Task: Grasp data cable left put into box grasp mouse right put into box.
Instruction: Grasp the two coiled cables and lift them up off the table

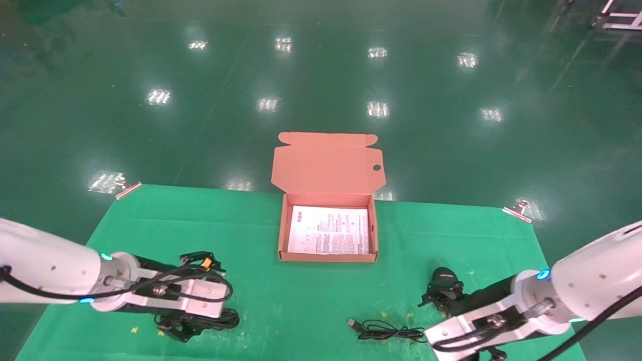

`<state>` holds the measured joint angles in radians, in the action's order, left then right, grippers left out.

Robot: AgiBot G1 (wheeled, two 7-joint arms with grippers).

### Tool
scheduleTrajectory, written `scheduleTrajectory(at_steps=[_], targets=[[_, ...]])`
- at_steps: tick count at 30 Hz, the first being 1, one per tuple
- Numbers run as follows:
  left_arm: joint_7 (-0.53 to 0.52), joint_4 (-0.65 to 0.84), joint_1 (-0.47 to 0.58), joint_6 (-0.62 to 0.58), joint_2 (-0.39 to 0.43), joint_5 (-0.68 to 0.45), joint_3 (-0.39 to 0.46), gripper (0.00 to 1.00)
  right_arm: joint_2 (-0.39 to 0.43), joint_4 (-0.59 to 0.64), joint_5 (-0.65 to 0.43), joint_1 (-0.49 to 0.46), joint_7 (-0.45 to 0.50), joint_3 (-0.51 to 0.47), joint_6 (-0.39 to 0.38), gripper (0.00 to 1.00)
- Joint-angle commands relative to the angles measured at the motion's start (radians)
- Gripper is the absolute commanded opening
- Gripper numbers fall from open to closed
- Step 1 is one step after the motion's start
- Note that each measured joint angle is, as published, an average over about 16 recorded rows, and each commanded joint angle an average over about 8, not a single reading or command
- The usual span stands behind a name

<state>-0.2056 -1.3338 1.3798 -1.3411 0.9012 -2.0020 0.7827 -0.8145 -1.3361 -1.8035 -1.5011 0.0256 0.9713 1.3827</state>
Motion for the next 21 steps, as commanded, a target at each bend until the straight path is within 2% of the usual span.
scheduleTrajectory(at_steps=[1,9,21], targets=[[-0.007,0.000,-0.010,0.013,0.007,-0.040,0.014,1.00,-0.002,0.001,-0.021,0.024,0.009,0.003,-0.038,1.00],[-0.048,0.088,-0.038,0.039,0.044,-0.105,0.039,1.00,-0.017,0.031,-0.073,0.111,0.038,0.013,-0.152,1.00],[-0.013,0.385,-0.009,0.105,0.128,-0.089,0.029,1.00,-0.099,0.178,-0.137,0.151,0.024,0.038,-0.241,1.00]])
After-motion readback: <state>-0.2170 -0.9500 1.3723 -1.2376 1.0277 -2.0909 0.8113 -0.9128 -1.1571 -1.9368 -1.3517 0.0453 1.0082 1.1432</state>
